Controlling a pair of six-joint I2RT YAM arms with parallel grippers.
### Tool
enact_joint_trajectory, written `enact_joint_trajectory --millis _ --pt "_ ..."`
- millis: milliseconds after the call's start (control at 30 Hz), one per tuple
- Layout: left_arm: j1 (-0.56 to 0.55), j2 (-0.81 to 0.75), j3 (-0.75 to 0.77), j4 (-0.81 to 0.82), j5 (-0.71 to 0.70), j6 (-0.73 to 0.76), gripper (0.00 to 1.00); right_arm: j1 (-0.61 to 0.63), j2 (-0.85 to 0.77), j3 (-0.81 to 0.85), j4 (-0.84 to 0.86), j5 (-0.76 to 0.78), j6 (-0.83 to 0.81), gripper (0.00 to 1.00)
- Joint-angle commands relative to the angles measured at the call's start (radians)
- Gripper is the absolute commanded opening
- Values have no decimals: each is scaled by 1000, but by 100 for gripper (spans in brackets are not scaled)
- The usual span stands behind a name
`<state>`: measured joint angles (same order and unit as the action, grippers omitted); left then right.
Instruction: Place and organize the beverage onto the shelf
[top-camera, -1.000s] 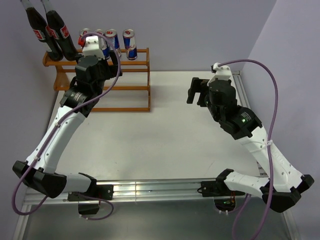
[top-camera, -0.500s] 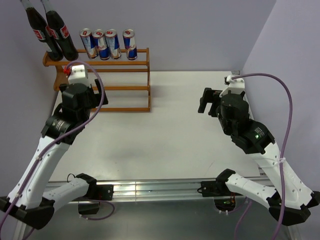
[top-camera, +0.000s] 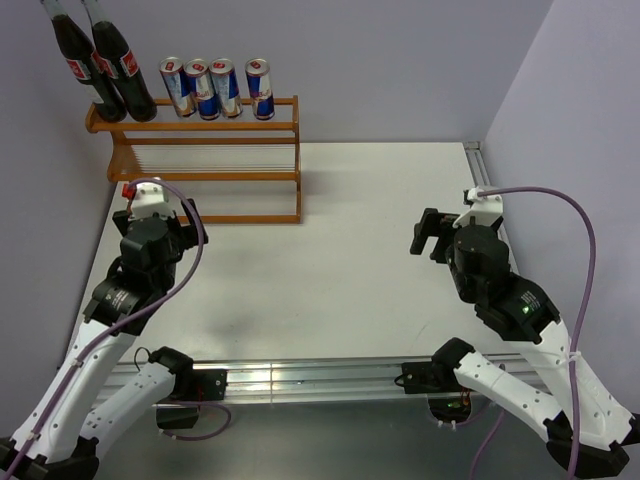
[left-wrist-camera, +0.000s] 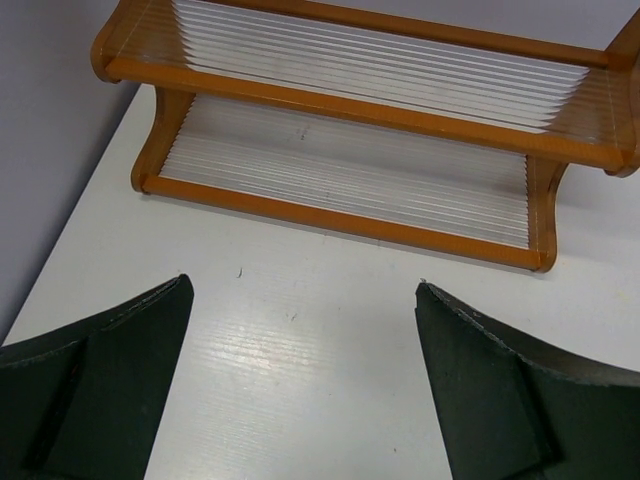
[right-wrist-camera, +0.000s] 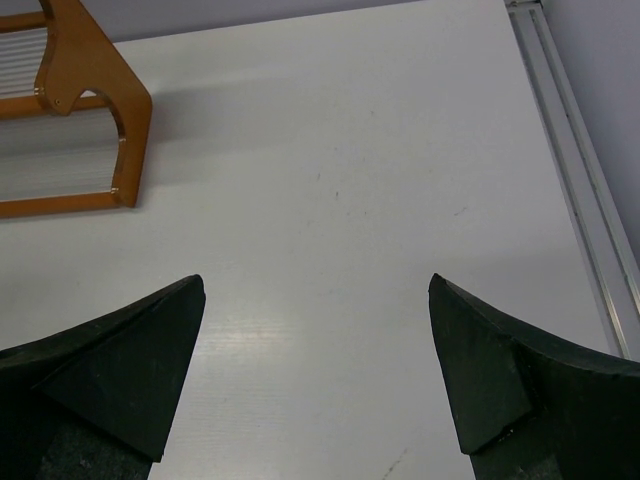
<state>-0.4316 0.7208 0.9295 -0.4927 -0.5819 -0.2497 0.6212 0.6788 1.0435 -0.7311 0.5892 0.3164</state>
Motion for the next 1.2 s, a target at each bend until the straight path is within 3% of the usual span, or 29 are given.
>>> enact_joint_trajectory --millis 0,200,367,567,1167 --pt "1 -24 -37 89 -10 0 100 -3 -33 -45 55 32 -5 100" --pt "1 -76 -80 114 11 -5 99 -2 -68 -95 91 63 -10 100" --pt "2 -164 -179 167 123 40 100 -3 -74 -112 102 69 -10 100" --pt "5 -222 -198 175 91 36 100 -3 -64 -120 117 66 -11 100" --pt "140 -185 -187 178 155 15 99 -3 -1 -85 157 41 -20 100"
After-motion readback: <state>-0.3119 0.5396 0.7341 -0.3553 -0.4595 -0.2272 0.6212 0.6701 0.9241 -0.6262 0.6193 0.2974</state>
